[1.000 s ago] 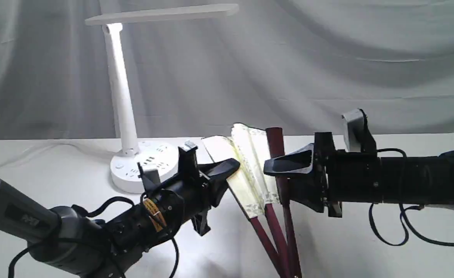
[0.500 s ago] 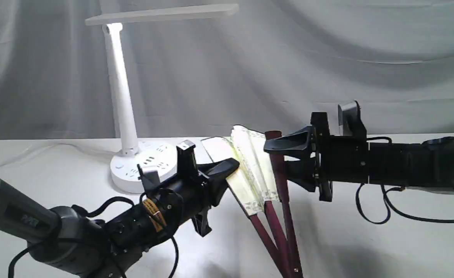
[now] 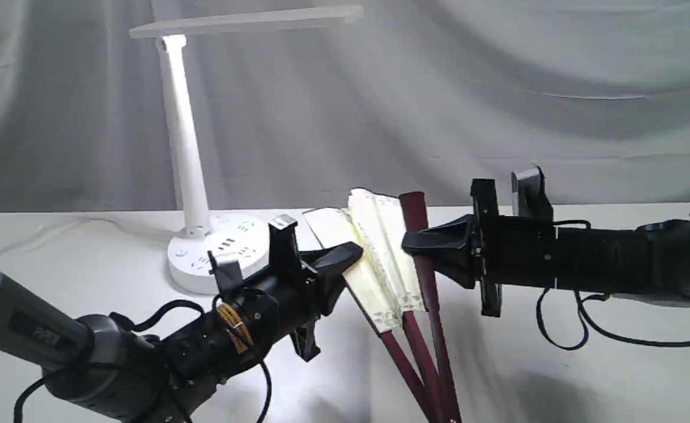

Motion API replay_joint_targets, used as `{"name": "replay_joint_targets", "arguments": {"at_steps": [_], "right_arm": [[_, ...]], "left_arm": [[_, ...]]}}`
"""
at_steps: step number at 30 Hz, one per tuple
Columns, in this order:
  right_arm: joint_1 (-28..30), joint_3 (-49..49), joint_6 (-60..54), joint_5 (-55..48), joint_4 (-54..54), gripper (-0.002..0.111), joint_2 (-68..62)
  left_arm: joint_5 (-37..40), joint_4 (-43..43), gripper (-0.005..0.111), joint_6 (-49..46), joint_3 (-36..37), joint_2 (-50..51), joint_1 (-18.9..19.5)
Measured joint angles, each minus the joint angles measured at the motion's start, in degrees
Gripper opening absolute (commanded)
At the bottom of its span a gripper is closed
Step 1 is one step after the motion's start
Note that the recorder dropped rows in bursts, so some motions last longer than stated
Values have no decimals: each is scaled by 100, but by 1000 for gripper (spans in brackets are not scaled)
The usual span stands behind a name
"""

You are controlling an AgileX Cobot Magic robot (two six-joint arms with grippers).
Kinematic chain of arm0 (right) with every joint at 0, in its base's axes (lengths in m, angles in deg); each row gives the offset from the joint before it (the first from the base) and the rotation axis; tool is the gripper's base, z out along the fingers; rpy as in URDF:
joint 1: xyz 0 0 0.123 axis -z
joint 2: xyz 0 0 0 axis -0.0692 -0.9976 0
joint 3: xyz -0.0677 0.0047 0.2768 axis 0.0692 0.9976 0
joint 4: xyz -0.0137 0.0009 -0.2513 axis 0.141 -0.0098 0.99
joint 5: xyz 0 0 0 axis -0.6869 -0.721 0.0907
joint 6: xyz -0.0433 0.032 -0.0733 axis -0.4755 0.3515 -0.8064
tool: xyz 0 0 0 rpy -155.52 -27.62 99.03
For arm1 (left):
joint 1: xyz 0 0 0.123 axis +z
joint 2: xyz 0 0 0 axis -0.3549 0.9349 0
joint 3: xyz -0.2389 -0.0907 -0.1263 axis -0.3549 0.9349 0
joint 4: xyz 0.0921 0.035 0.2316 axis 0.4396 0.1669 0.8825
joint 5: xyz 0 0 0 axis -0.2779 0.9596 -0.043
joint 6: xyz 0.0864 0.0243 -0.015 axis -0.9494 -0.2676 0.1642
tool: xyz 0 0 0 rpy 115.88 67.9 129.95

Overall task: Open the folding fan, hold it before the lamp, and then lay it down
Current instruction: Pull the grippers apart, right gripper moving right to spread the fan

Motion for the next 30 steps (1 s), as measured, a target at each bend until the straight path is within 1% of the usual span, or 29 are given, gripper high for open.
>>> {"name": "replay_joint_targets", "arguments": {"at_steps": [7,10,18,22,30], "right_arm": [[25,0,28,0,-21,0,0],[141,0,28,0,-29,0,0],[749,0,138,-132,29,0,0],[992,0,203,-223,78,0,0],[1468,0,293,-261,131,0,0]], "left_arm": [[0,-93,0,-103,0,23,0],[0,-267,0,-150,0,23,-47],[101,-1119,0,-191,-74,23,-445],[180,-1130,0,-249,-391,23,-525],[967,-680,0,-261,-1102,32,-543]]}}
